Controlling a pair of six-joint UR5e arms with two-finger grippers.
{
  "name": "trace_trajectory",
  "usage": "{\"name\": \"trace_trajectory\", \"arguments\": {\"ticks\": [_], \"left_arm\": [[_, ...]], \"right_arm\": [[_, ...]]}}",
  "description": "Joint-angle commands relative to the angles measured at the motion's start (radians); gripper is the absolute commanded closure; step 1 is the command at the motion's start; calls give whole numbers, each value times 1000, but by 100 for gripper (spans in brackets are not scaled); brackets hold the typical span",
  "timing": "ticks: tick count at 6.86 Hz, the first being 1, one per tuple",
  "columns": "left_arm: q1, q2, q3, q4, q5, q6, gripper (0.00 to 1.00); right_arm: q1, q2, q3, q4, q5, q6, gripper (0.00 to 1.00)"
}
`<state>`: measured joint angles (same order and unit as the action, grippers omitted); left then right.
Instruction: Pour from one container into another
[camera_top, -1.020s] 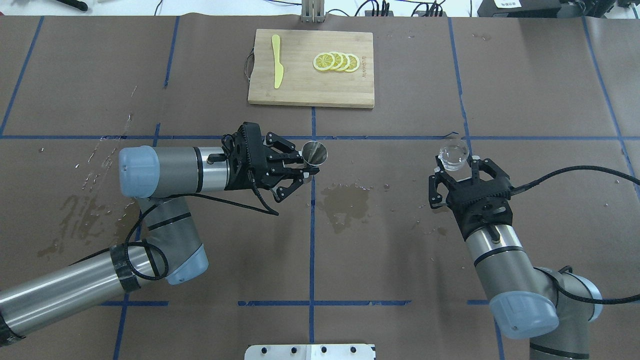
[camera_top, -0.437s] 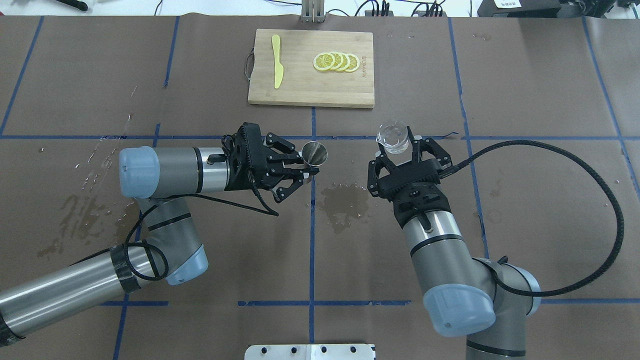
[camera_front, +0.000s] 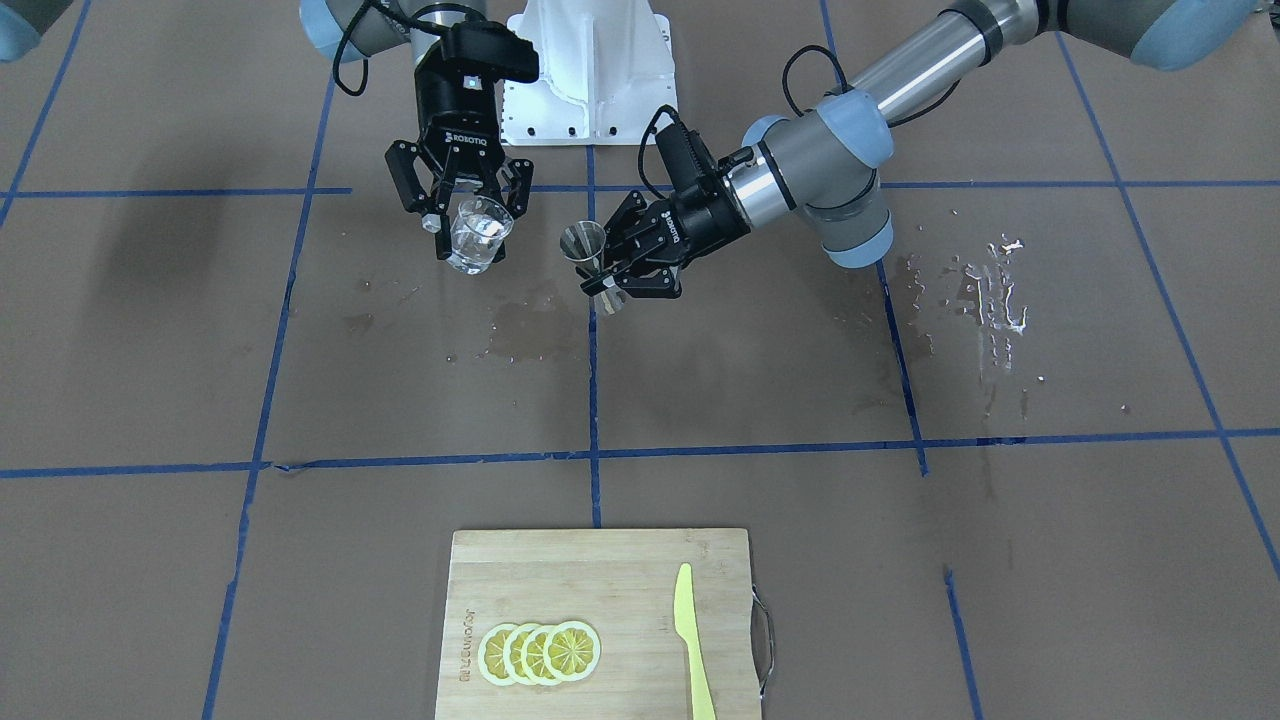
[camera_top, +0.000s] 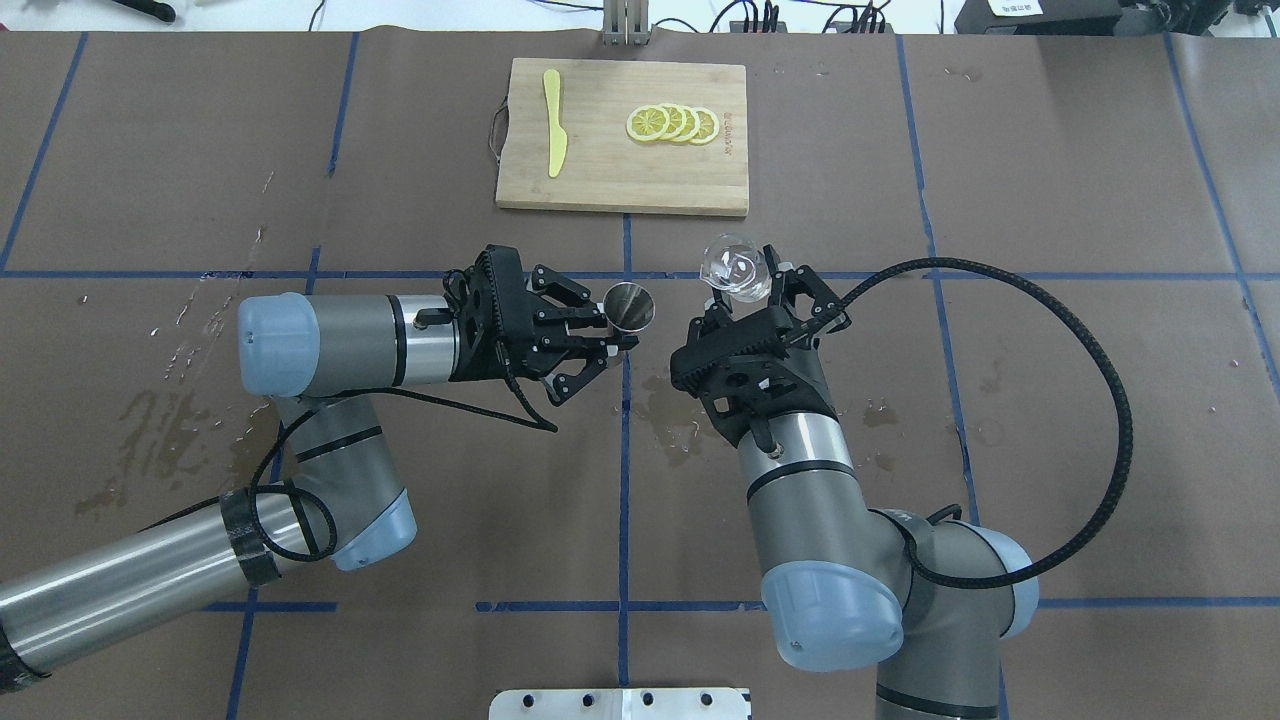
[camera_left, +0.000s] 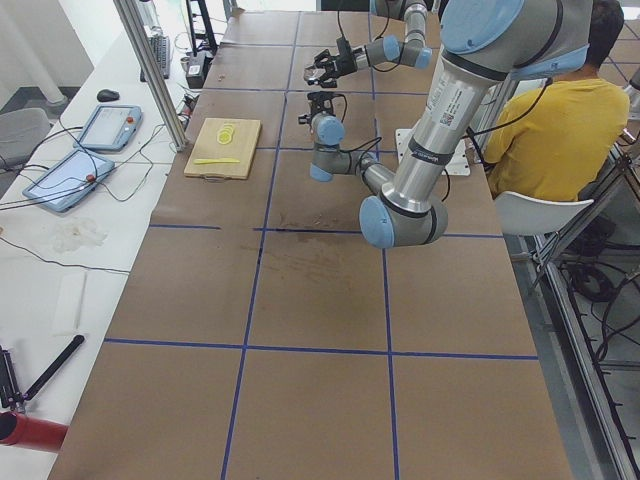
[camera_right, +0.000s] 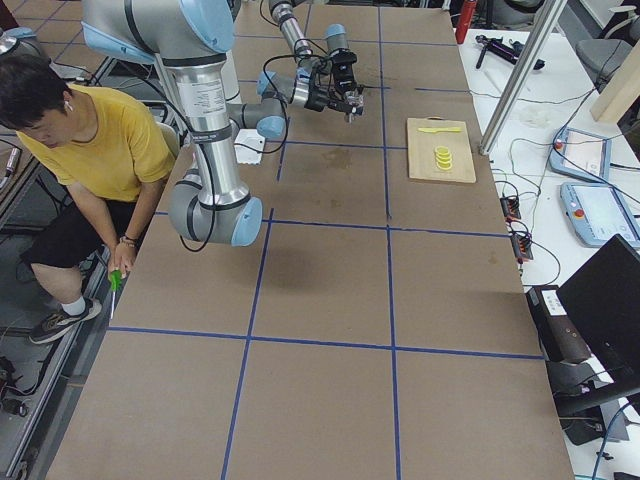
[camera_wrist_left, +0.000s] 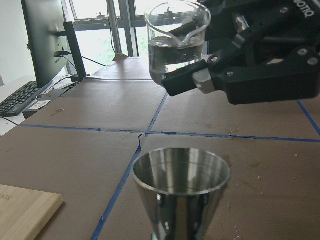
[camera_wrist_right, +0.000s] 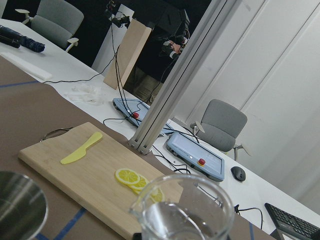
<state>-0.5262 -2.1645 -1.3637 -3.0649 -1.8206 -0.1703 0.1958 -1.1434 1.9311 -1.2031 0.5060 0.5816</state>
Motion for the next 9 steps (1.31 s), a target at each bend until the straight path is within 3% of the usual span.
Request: {"name": "trace_trajectory", "arguments": {"ticks": [1,3,5,7,8,9], "left_arm": [[0,0,0,0,1,0,100],[0,0,0,0,1,0,100],[0,0,0,0,1,0,100],[0,0,-2,0,1,0,100],[0,0,-2,0,1,0,100],[0,0,-2,0,1,0,100]], "right_arm": [[-6,66,-1,-131,-1,0,100],[-10,99,0,-249,0,0,100],[-12,100,0,-297,0,-2,100],[-13,184,2,-488,-11,-2,100],[-13,191,2,-525,-21,-5,100],[-13,191,0,-527,-40,-120,100]]}}
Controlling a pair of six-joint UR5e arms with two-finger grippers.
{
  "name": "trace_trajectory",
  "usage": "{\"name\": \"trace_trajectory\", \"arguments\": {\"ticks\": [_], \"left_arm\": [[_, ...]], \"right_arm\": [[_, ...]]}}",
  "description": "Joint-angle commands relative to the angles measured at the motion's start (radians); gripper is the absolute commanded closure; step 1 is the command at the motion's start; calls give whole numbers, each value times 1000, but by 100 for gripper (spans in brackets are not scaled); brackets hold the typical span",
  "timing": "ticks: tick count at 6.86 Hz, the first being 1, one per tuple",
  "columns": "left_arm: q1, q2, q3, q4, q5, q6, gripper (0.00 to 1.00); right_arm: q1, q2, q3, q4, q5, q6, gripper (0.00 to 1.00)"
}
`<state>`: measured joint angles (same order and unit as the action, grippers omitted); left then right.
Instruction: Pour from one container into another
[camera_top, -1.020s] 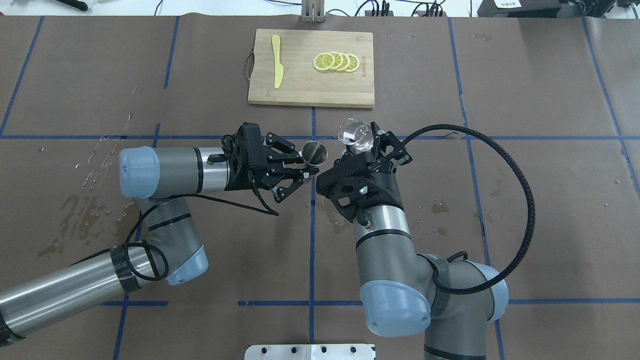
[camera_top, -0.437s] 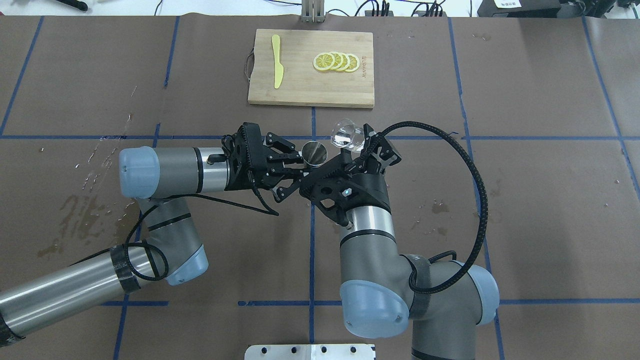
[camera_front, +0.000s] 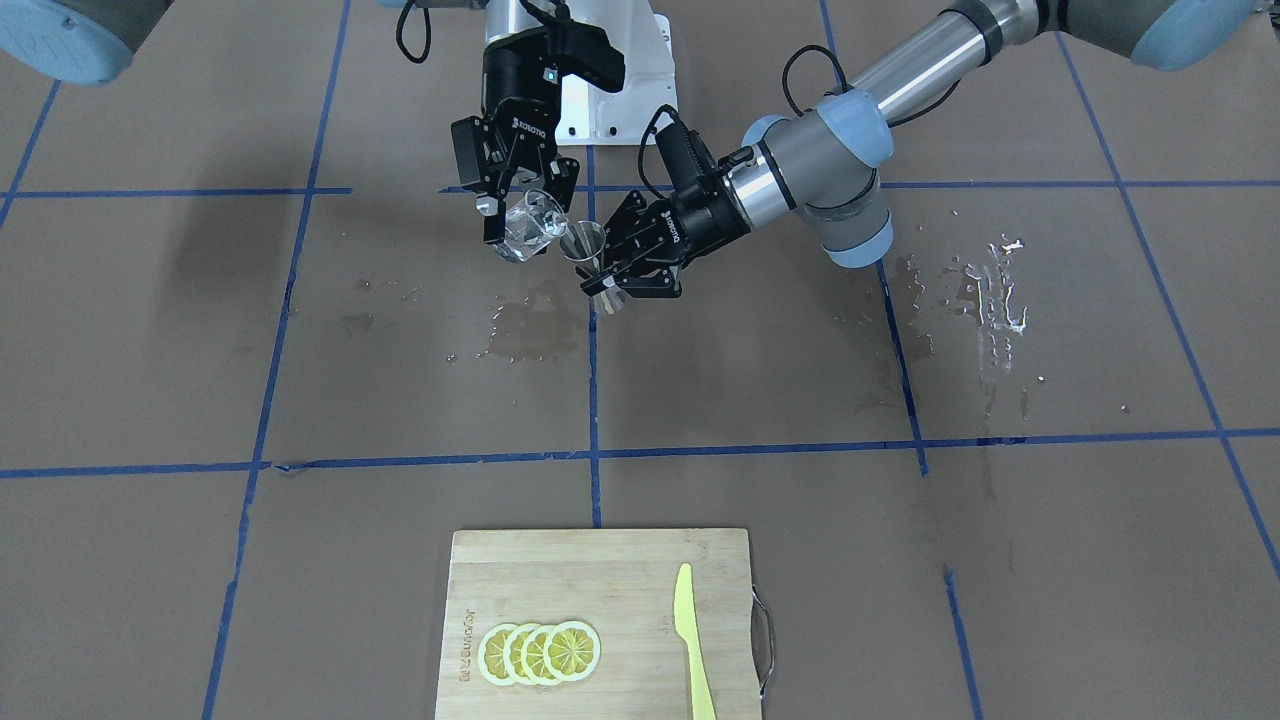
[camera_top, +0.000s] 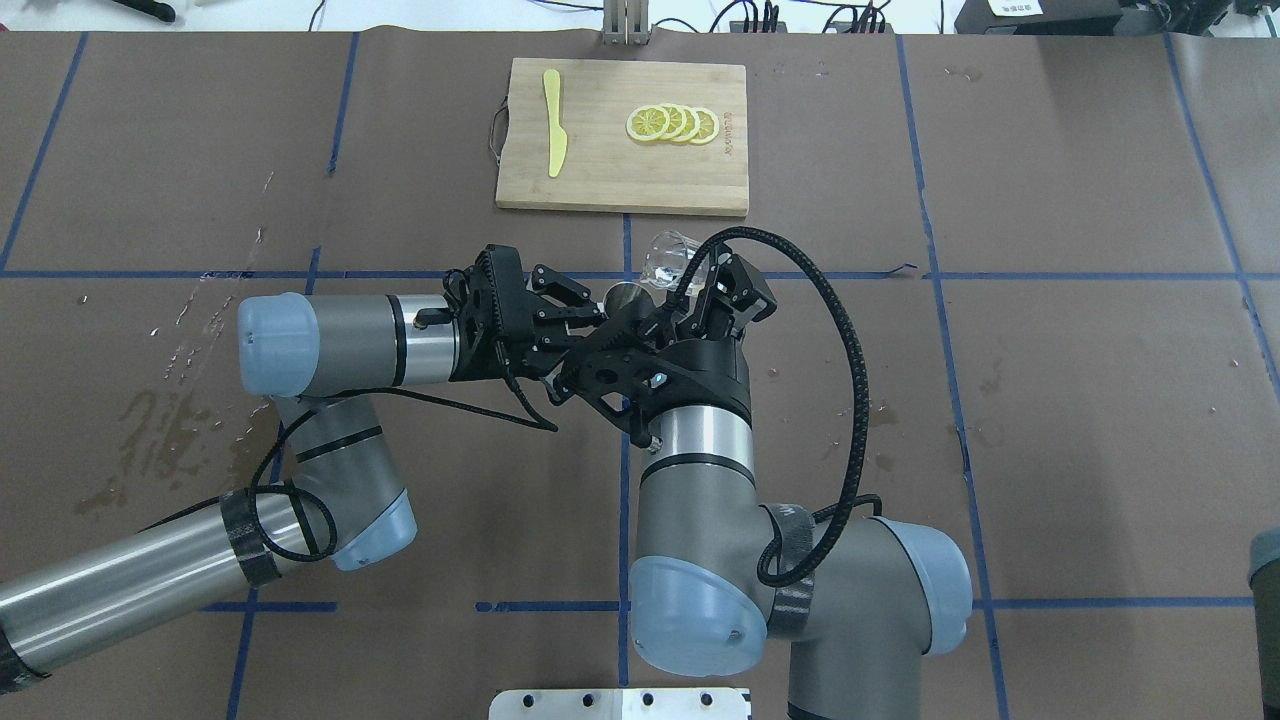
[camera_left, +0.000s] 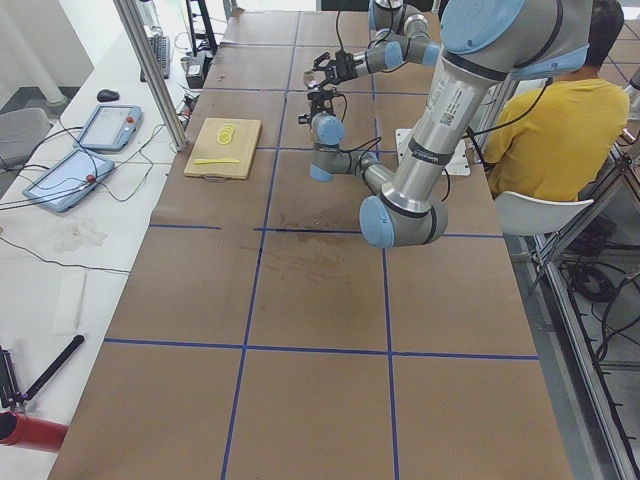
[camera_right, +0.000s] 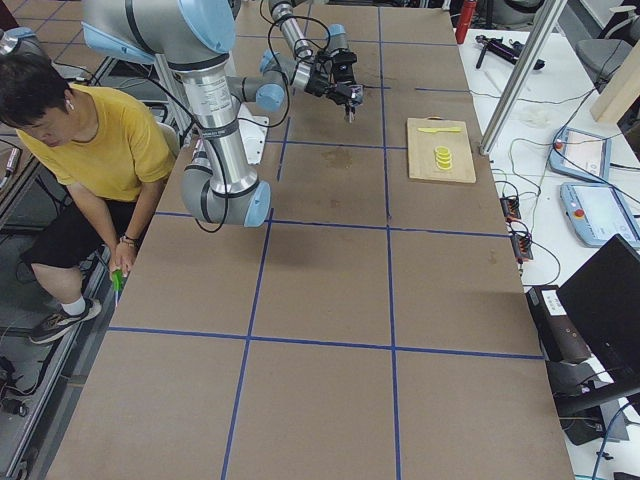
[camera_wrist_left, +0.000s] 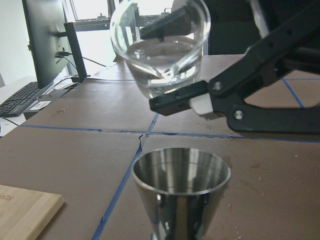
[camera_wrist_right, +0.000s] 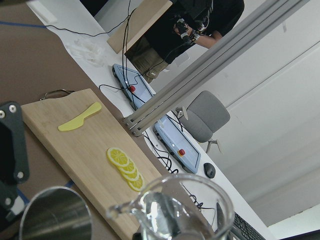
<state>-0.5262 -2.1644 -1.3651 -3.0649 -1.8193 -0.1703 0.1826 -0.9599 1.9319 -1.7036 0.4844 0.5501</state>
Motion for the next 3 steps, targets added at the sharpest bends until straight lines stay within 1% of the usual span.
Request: {"name": "trace_trajectory", "arguments": {"ticks": [1,3], "left_arm": [[0,0,0,0,2,0,100],[0,0,0,0,2,0,100]], "right_arm": [[-3,7,-1,-28,-41,-189,100],[-5,10,-1,-73,-47,-223,100]]}}
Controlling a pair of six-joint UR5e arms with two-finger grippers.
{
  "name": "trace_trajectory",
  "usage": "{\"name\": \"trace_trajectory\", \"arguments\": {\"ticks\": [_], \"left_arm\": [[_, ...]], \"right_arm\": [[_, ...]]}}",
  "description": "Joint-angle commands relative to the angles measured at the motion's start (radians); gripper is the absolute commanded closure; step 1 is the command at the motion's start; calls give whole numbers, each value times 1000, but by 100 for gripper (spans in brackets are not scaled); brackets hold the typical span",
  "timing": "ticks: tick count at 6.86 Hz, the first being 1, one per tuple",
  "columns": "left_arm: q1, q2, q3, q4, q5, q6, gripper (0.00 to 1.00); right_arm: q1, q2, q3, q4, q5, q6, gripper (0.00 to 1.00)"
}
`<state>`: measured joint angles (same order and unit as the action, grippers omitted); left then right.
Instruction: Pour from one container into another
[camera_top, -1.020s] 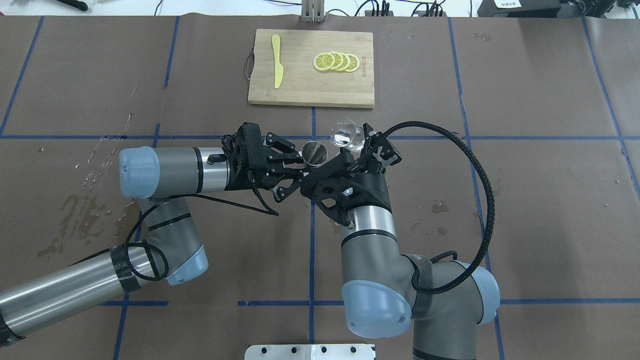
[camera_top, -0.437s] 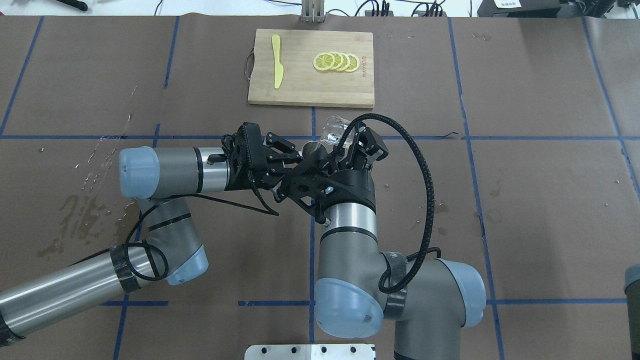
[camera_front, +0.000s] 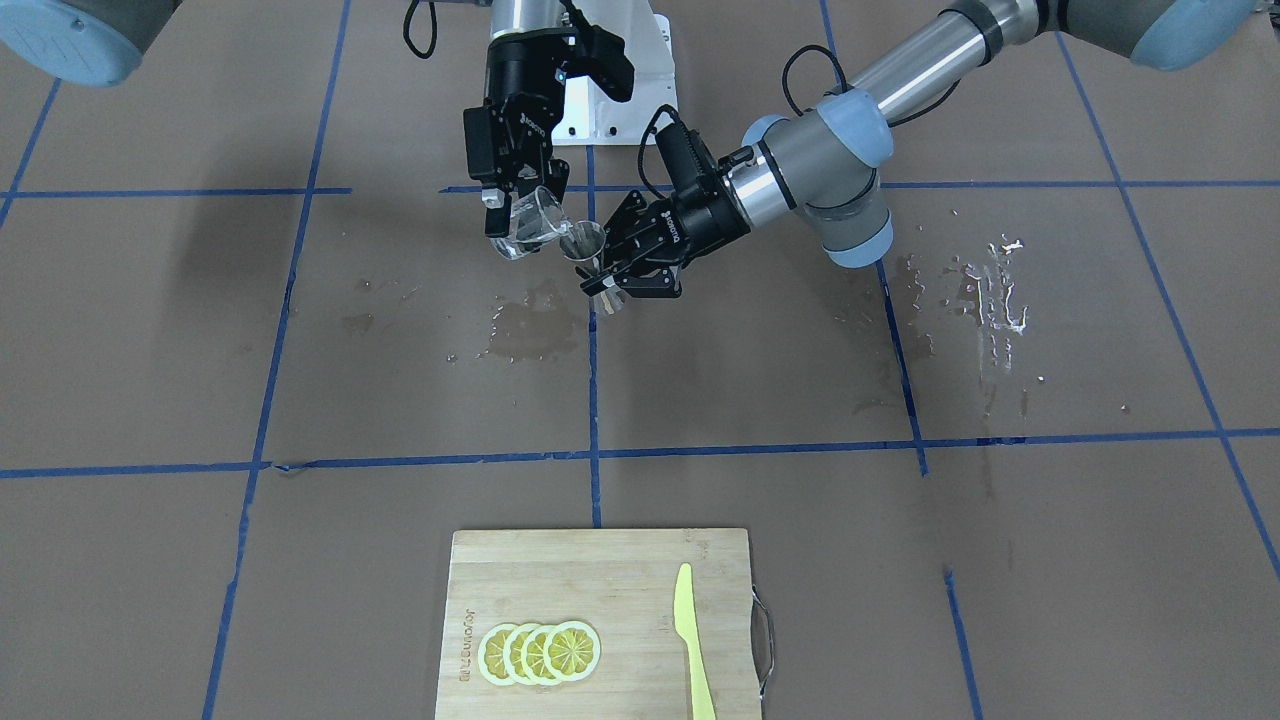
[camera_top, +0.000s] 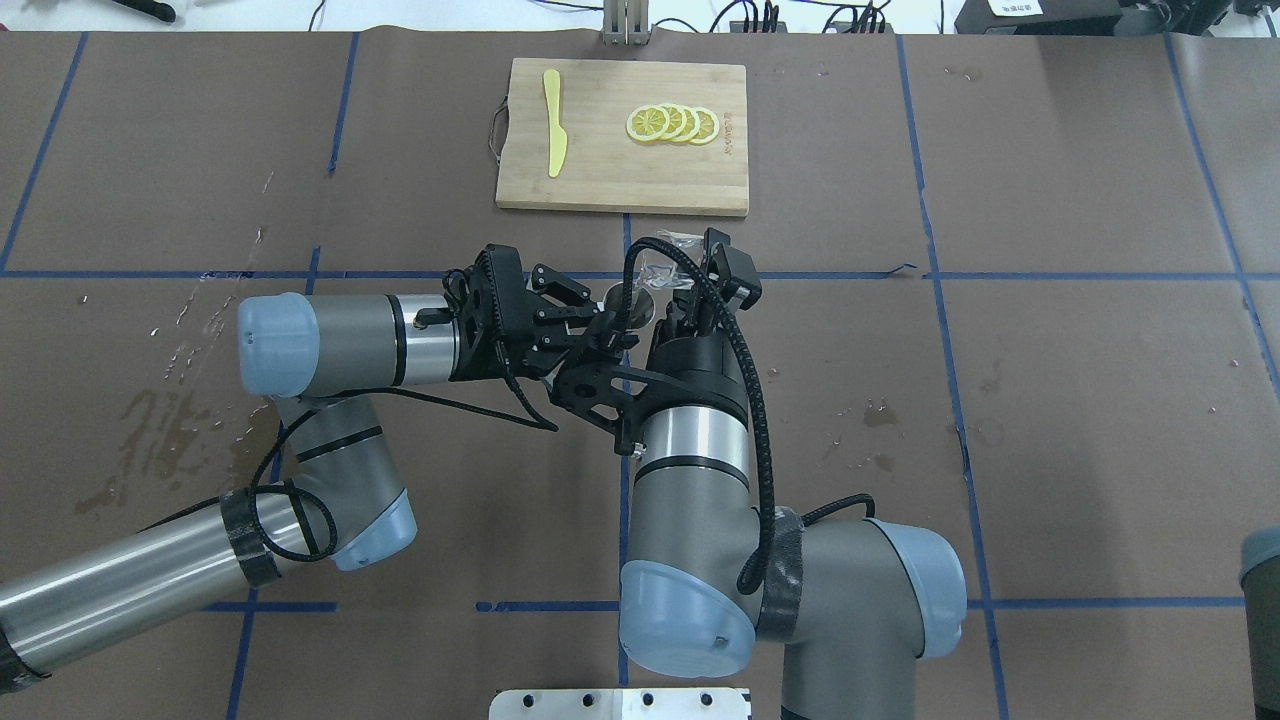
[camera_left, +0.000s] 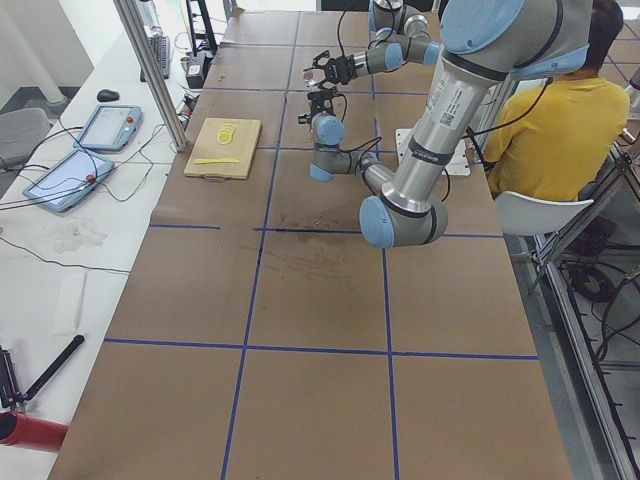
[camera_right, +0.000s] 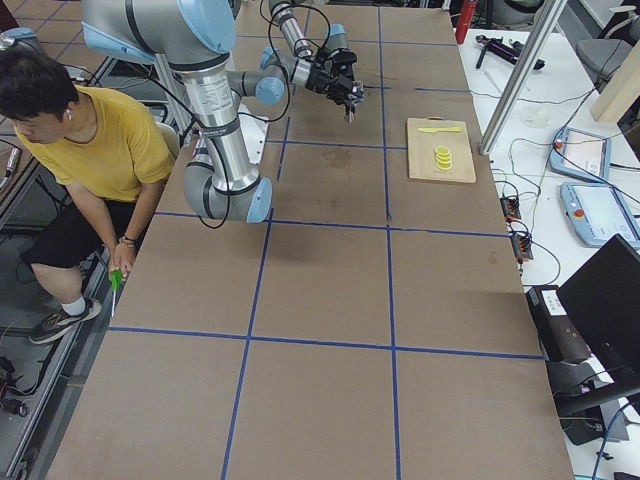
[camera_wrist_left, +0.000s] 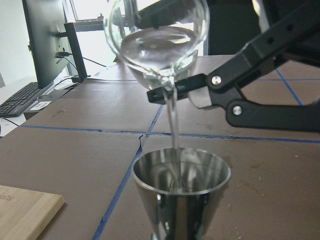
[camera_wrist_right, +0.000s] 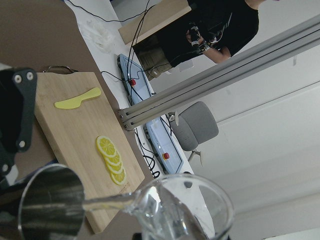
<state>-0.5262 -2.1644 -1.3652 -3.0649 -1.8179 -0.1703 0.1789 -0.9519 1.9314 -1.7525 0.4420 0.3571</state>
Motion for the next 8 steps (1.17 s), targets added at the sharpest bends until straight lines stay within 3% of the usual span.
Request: {"name": "trace_trajectory", "arguments": {"ticks": [1,8], "left_arm": [[0,0,0,0,0,0,100],[0,0,0,0,0,0,100]], "right_arm": [[-1,2,0,-24,-6,-79,100],[-1,2,3,-25,-16,-129,100]]}}
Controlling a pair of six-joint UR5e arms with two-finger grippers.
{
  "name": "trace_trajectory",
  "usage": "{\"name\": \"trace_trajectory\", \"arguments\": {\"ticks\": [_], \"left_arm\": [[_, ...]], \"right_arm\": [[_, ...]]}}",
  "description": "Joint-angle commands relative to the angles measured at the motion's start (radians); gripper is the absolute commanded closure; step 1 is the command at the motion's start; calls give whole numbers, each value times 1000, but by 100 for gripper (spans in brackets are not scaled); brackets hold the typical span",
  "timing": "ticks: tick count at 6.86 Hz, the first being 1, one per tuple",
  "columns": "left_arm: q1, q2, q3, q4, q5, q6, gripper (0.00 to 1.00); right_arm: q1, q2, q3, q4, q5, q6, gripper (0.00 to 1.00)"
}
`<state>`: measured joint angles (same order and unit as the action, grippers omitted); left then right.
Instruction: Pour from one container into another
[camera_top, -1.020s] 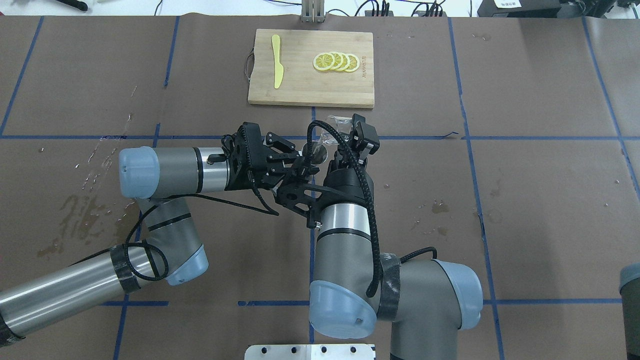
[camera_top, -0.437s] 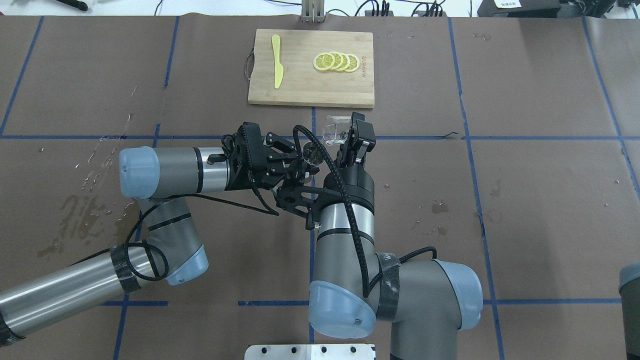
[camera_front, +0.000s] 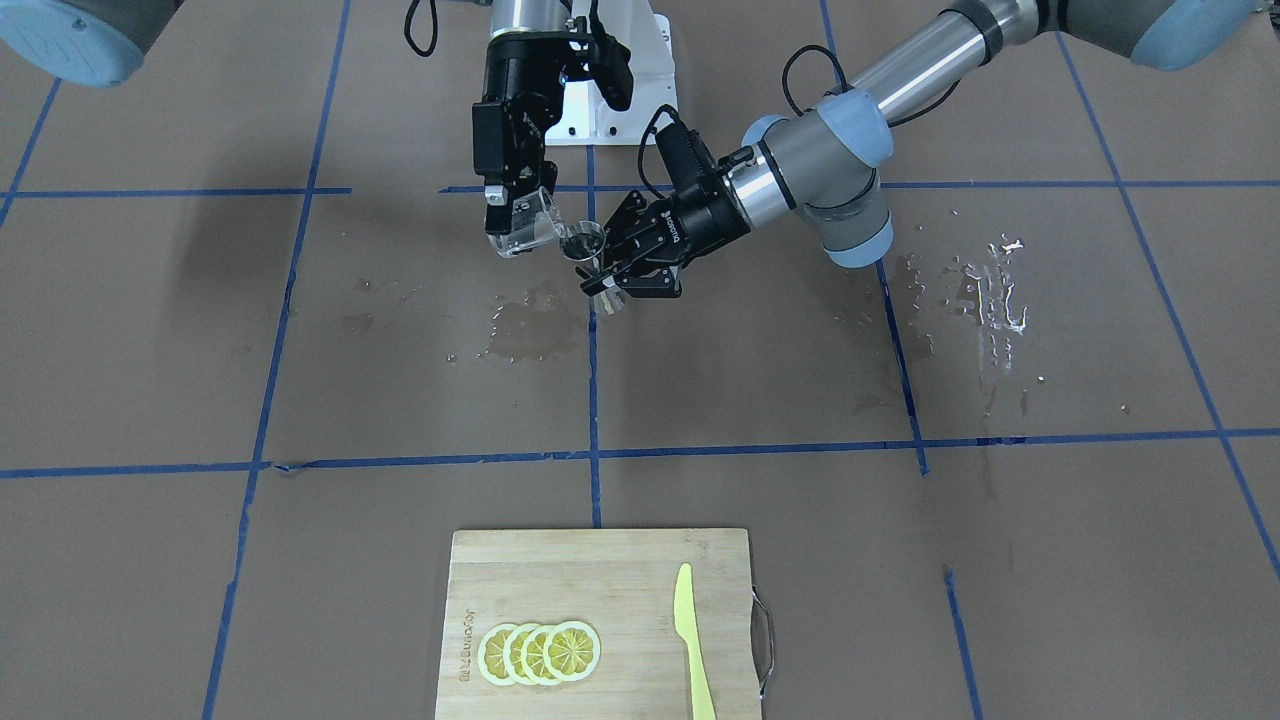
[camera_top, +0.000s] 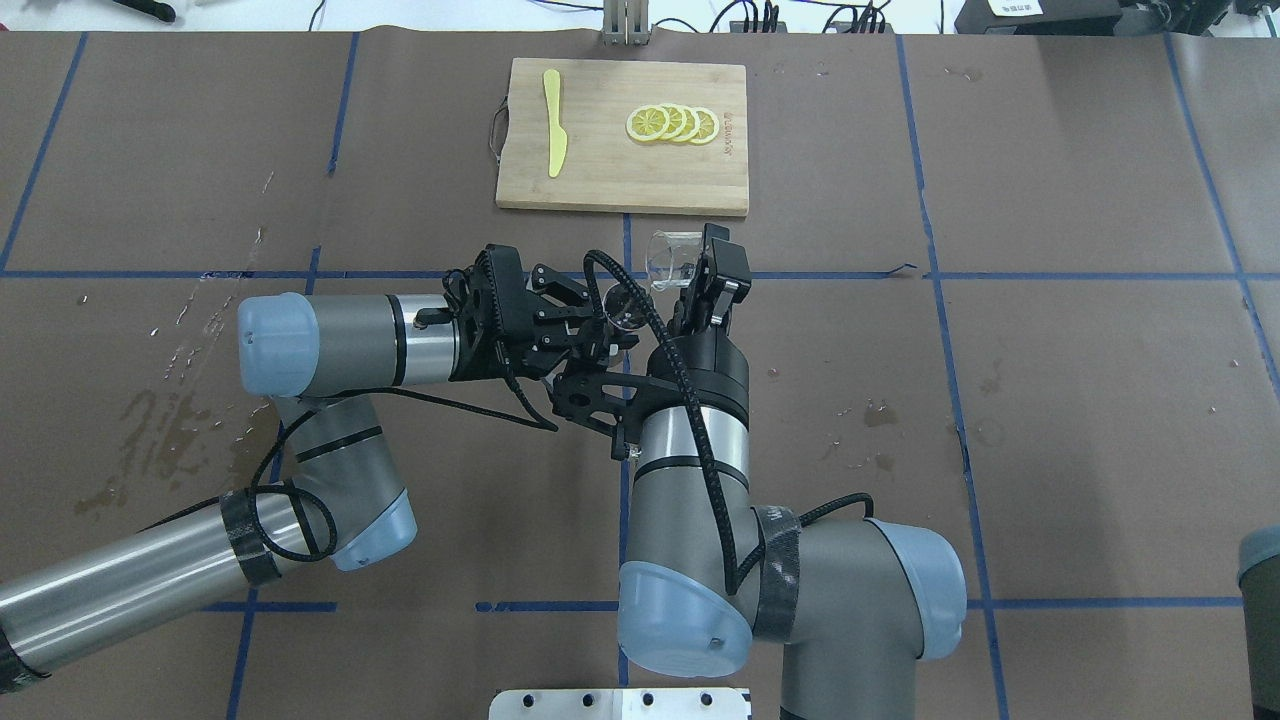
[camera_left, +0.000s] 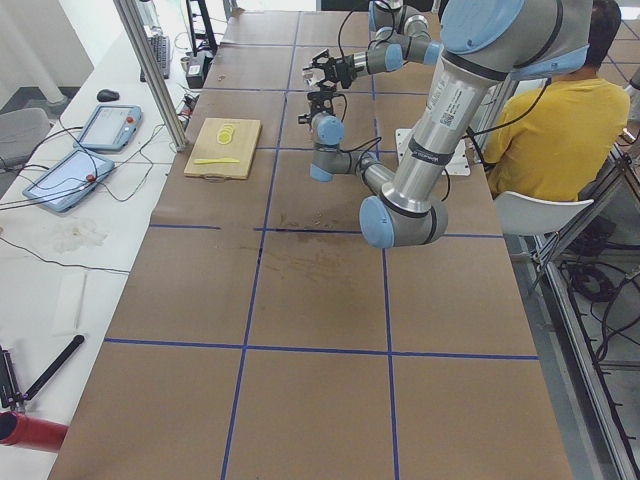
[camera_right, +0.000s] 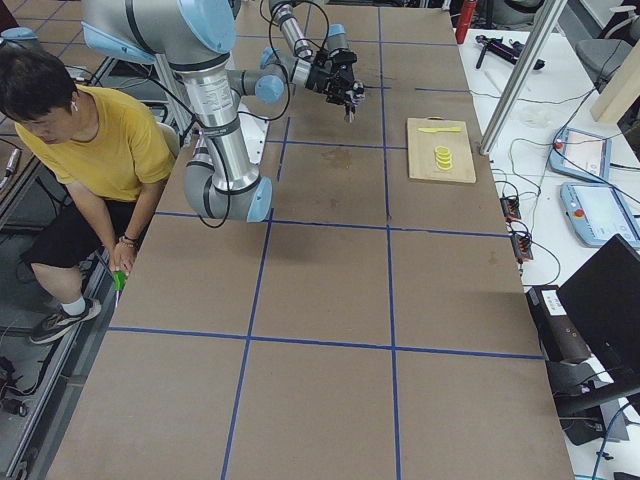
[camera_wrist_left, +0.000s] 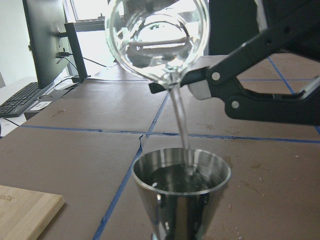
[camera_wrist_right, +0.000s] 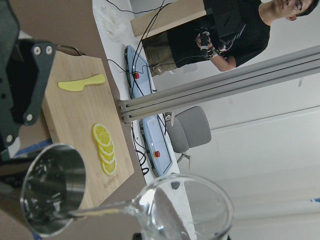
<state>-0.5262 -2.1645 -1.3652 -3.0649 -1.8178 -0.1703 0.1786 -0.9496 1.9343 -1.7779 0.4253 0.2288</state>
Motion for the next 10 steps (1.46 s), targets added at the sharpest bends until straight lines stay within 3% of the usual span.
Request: {"name": "trace_trajectory", "arguments": {"ticks": [1,5,8,10], "left_arm": [[0,0,0,0,0,0,100],[0,0,0,-2,0,0,100],[-3,2,0,-3,0,-2,100],[-5,2,0,-5,-2,-8,100]], "right_arm": [[-1,0,0,0,0,0,100],[-4,0,54,12,12,24,100],[12,-50,65,291,79,81,100],[42,-66,63,321,104,128,100]]}}
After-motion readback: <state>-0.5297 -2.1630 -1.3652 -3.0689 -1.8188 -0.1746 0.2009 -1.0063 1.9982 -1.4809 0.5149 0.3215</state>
